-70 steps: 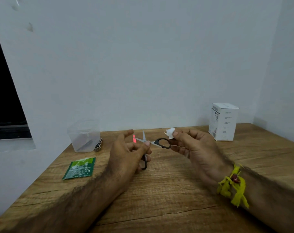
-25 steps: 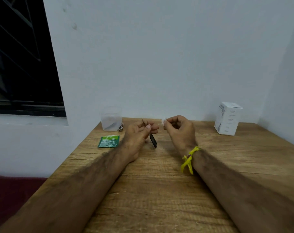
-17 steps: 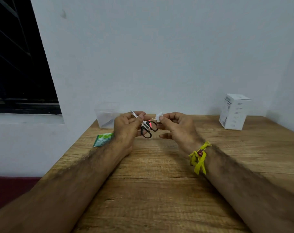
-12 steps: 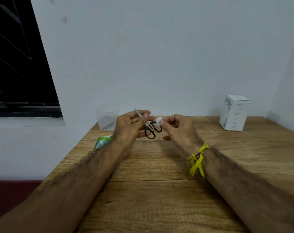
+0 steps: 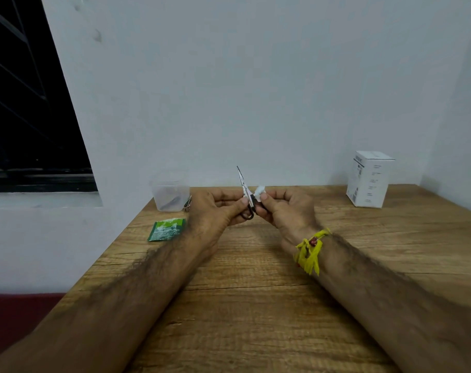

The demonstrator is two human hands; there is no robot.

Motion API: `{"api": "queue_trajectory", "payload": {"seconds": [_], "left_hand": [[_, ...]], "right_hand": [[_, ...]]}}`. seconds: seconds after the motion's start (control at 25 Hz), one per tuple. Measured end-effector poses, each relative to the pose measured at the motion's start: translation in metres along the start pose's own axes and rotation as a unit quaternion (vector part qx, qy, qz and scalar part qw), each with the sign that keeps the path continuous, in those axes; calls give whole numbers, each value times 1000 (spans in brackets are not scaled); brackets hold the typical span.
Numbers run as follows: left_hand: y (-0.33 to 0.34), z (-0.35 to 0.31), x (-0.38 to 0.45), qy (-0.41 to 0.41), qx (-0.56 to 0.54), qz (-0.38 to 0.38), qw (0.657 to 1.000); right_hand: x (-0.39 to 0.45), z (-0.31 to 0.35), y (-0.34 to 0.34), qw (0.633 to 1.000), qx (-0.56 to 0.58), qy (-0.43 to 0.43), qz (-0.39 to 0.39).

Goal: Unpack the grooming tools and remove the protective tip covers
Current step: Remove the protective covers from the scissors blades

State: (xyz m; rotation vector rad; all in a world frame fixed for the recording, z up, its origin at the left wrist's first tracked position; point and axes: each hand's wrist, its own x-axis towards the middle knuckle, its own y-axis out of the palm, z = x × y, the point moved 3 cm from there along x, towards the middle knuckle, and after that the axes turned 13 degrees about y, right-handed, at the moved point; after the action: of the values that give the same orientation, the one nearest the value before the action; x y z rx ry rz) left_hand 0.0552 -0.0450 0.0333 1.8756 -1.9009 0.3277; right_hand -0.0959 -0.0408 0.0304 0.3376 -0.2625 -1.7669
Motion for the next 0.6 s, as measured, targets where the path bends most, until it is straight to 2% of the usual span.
{"api": "queue_trajectory", "payload": {"seconds": [0.12, 0.4, 0.6], "left_hand": [[-2, 2, 2, 2, 25, -7, 1000], [-4, -1, 9, -43, 112, -47, 992], [-48, -20, 26, -7, 222, -92, 971]], "right_hand": [[1, -4, 2, 1000, 3, 2, -10], [-10, -4, 1, 994, -78, -35, -67], [5, 0, 9, 986, -91, -60, -126]]}}
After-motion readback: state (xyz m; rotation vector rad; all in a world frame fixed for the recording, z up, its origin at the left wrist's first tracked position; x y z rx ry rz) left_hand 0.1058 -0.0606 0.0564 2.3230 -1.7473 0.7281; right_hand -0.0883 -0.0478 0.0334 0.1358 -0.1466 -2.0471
